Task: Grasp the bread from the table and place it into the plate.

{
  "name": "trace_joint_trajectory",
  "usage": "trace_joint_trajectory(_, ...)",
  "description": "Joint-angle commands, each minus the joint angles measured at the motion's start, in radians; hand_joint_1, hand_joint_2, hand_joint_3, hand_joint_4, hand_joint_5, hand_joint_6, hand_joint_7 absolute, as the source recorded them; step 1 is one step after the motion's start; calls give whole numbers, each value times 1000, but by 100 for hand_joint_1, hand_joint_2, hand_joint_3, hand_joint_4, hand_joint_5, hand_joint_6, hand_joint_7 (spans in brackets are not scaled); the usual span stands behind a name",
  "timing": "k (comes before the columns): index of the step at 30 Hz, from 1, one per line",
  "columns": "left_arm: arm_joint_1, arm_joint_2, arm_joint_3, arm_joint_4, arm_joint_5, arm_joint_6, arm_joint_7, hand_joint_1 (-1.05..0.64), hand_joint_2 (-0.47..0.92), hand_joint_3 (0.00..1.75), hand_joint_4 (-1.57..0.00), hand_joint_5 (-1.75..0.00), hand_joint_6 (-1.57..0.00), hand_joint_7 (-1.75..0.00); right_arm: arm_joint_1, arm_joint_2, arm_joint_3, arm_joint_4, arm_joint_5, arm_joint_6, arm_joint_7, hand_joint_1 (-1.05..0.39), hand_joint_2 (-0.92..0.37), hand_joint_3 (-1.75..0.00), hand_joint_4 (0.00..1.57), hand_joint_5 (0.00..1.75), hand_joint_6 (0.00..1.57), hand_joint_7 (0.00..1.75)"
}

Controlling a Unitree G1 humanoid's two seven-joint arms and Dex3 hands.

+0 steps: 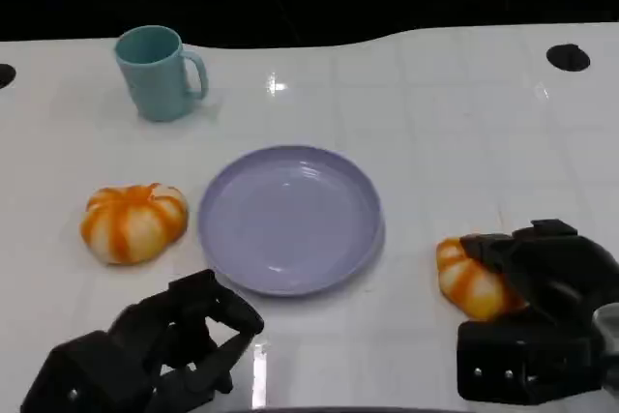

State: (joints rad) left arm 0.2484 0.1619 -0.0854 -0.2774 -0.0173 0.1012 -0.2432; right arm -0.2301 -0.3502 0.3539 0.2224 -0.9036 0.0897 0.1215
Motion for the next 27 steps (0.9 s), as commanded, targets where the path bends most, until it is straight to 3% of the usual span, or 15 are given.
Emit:
trace_joint_trajectory(1,7,9,5,-17,-1,10,2,-38,92,48,-64,-175,-58,-133,-50,36,-17,167,74,-117,-221,-40,-90,-1,44,40,51,5)
trace_joint_trajectory(3,9,8,4,-22,0,14,4,-38,92,48,-64,-175,-58,-133,-67,52,-31,234,119,-200,-330,-25,-87,0,71,45,68,10)
trace_joint_trajectory(4,9,7,4,-23,0,17,5,-37,92,48,-64,-175,-58,-133,-76,54,-35,265,142,-253,-379,-16,-90,-4,83,73,85,18)
trace_joint_trajectory(5,9,7,5,-25,0,18,5,-37,92,48,-64,-175,-58,-133,-85,54,-35,290,157,-293,-413,-10,-88,-14,88,116,101,29)
trace_joint_trajectory(6,9,6,4,-25,0,19,5,-37,92,48,-64,-175,-58,-133,-96,52,-31,319,164,-341,-458,-6,-79,-36,89,142,107,39)
trace_joint_trajectory(7,9,5,4,-24,-1,17,5,-38,92,48,-64,-175,-58,-133,-105,50,-28,344,168,-377,-493,-5,-56,-85,96,161,106,87)
trace_joint_trajectory(8,8,5,4,-22,-1,15,5,-38,92,47,-64,-175,-58,-133,-115,49,-24,365,169,-401,-517,-5,-44,-107,98,168,100,116)
trace_joint_trajectory(9,7,5,4,-20,0,12,5,-38,92,47,-65,-175,-59,-134,-123,49,-21,383,170,-420,-535,-6,-36,-123,98,172,90,143)
trace_joint_trajectory(11,5,3,4,-20,-1,15,5,-38,92,47,-65,-175,-59,-134,-136,52,-21,405,177,-445,-551,-8,-31,-134,98,174,79,165)
trace_joint_trajectory(14,5,2,4,-23,-2,21,6,-38,92,47,-65,-175,-59,-134,-143,55,-21,408,183,-465,-565,-7,-28,-139,100,175,76,173)
trace_joint_trajectory(24,5,2,-1,-28,4,26,8,-36,92,48,-64,-175,-58,-135,-141,66,-39,327,226,-518,-570,-4,-24,-142,100,175,77,172)
trace_joint_trajectory(27,5,-1,-2,-22,3,19,9,-36,92,48,-64,-175,-58,-136,-148,74,-49,280,248,-511,-543,-4,-27,-135,99,175,76,173)
